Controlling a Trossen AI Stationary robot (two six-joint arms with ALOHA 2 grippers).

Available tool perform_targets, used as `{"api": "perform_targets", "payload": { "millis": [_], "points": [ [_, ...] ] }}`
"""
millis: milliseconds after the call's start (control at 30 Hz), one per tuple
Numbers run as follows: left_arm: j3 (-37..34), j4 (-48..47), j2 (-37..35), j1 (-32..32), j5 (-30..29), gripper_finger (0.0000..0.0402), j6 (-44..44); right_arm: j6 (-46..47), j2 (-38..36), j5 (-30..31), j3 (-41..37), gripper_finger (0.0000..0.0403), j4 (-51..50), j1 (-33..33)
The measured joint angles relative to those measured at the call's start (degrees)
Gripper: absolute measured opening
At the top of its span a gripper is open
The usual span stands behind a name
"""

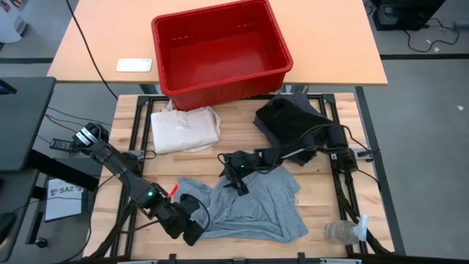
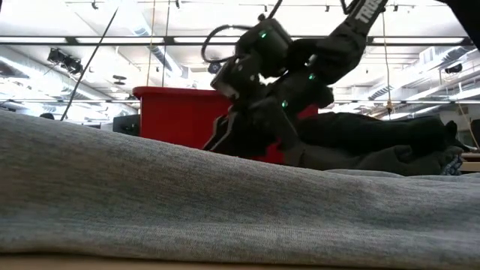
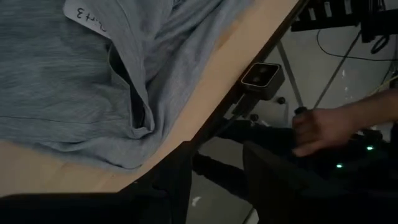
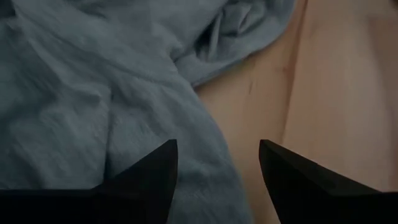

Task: Fold laundry
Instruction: Fold the gray shirt

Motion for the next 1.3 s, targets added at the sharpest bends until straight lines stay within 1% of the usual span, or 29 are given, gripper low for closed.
{"api": "perform_targets", "payload": {
  "millis": [167, 267, 300, 367, 467, 500, 600, 700, 800, 900, 967, 1067, 1167, 1300],
  "points": [
    [0.00, 0.17, 0.00, -0.02, 0.00, 0.0149, -0.68, 0.10, 4.11, -2.88, 2.87, 0.0228, -2.61, -0.33],
    [0.00, 0.16, 0.00, 0.00, -0.61, 0.0149, -2.79, -0.02, 6.06, -4.09, 4.48, 0.0200, -4.97, -0.37],
    [0.00, 0.20, 0.00, 0.00, -0.86, 0.0149, -2.73, 0.03, 6.57, -4.38, 4.71, 0.0182, -5.40, -0.39],
    [0.00, 0.14, 0.00, 0.01, -1.17, 0.0149, -1.70, 1.17, 6.74, -4.05, 4.85, 0.0132, -6.29, -0.48],
    [0.00, -0.48, 0.00, 0.02, -1.23, 0.0149, -1.01, 3.51, 5.18, -3.87, 4.83, 0.0033, -10.08, -0.56],
    [0.00, -1.22, 0.00, 0.02, -1.25, 0.0149, -0.98, 3.80, 4.15, -4.17, 4.71, 0.0018, -11.77, -0.59],
    [0.00, -3.77, 0.00, 0.11, -2.09, 0.0149, -0.62, 6.71, -0.50, -4.31, 4.07, 0.0011, -18.26, -0.90],
    [0.00, -6.54, 0.00, 0.68, -4.27, 0.0149, 2.75, 9.08, -7.21, -3.77, 3.92, 0.0007, -25.41, -1.24],
    [0.00, -10.79, 0.00, 2.02, -6.79, 0.0149, 7.29, 10.50, -14.64, 0.64, 4.27, 0.0005, -33.53, -1.21],
    [-0.02, -12.97, 0.00, 3.75, -8.85, 0.0159, 13.77, 11.39, -19.34, 5.69, 4.02, 0.0004, -40.62, -0.93],
    [-0.09, -13.13, 0.04, 5.33, -9.18, 0.0171, 18.75, 12.79, -22.57, 7.87, 4.02, 0.0003, -42.67, -0.77],
    [-1.29, -14.12, 0.71, 7.50, -9.41, 0.0200, 23.05, 14.16, -26.59, 9.71, 4.22, 0.0003, -46.17, -0.74],
    [-4.77, -15.50, 1.26, 9.68, -9.03, 0.0236, 23.92, 16.45, -28.76, 11.78, 4.13, 0.0002, -48.75, -0.70],
    [-10.02, -12.26, 1.38, 12.42, -6.48, 0.0275, 25.29, 19.01, -30.92, 12.53, 4.24, 0.0002, -50.61, -0.07]
  ]
}}
